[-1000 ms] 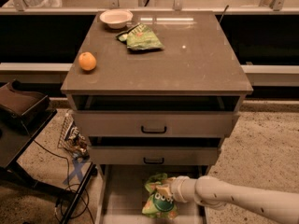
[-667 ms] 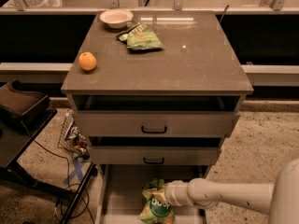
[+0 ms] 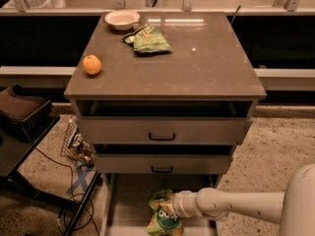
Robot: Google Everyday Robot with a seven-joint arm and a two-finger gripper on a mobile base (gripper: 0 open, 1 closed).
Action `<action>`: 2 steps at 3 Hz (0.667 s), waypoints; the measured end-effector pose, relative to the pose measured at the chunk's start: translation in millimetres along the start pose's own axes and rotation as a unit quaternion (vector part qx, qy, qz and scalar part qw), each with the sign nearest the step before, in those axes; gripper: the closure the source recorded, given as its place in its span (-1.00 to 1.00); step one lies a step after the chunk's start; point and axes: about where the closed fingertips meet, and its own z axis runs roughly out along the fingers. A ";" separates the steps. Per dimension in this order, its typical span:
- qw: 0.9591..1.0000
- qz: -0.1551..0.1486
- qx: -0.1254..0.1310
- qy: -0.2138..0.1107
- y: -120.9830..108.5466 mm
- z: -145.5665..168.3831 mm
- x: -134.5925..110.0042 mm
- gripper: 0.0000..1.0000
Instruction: Place green rice chip bag into bottom drawer
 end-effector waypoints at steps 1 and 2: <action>1.000 0.000 -0.001 0.000 1.2 1.1 -0.1 -0.37; 1.000 0.000 -0.003 0.000 2.4 2.0 -0.1 -0.84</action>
Offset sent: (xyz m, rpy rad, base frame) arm -0.0005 0.0014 -0.0005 0.0012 0.0013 0.0021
